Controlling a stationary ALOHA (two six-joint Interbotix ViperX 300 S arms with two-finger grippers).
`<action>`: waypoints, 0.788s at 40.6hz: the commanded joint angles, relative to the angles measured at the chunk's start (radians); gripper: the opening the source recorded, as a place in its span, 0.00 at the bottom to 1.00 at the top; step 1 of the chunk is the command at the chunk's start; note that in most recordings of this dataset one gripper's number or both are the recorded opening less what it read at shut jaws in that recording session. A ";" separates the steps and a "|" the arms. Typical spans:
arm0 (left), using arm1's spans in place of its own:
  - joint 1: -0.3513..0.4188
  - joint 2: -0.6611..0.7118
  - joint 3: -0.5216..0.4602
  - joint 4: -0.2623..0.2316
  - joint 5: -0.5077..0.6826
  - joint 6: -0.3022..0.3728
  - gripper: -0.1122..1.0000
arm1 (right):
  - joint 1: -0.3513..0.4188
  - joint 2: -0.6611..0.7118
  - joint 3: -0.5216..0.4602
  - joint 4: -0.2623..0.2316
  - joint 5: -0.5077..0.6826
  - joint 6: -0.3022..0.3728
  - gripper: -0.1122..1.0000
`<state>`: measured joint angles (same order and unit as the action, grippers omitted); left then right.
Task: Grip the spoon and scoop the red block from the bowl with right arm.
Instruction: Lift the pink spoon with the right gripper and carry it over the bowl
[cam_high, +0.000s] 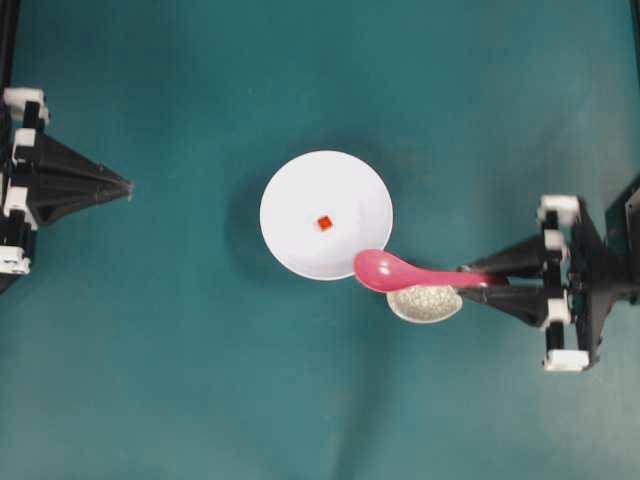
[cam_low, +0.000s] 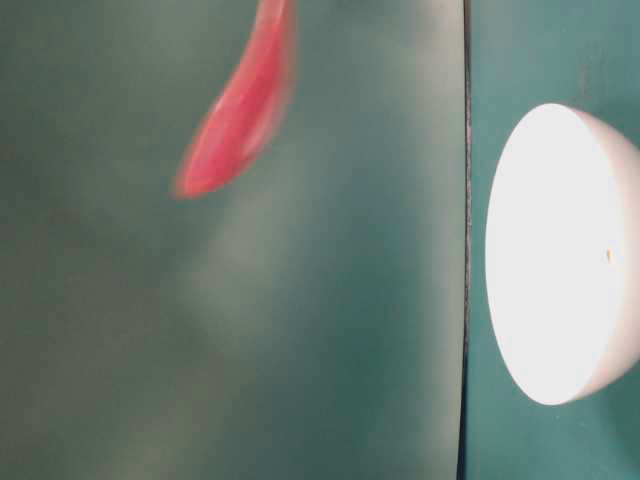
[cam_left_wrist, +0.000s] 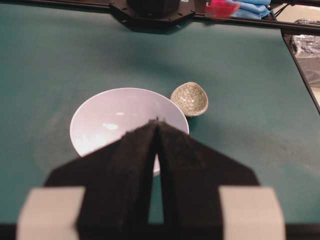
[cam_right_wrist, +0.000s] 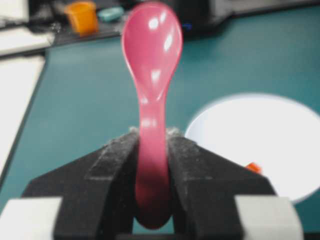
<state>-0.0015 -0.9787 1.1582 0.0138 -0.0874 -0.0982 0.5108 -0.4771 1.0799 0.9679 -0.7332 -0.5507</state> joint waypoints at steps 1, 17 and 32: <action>0.002 0.008 -0.028 0.002 -0.009 0.000 0.10 | -0.132 -0.083 -0.078 -0.002 0.239 -0.034 0.30; 0.002 0.006 -0.028 0.003 -0.011 0.006 0.10 | -0.695 -0.067 -0.324 -0.051 1.121 -0.034 0.30; 0.002 0.008 -0.026 0.005 -0.006 0.009 0.10 | -0.756 0.184 -0.525 -0.176 1.368 0.018 0.30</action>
<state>-0.0015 -0.9771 1.1582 0.0138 -0.0874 -0.0905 -0.2424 -0.3313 0.6259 0.8191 0.5921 -0.5430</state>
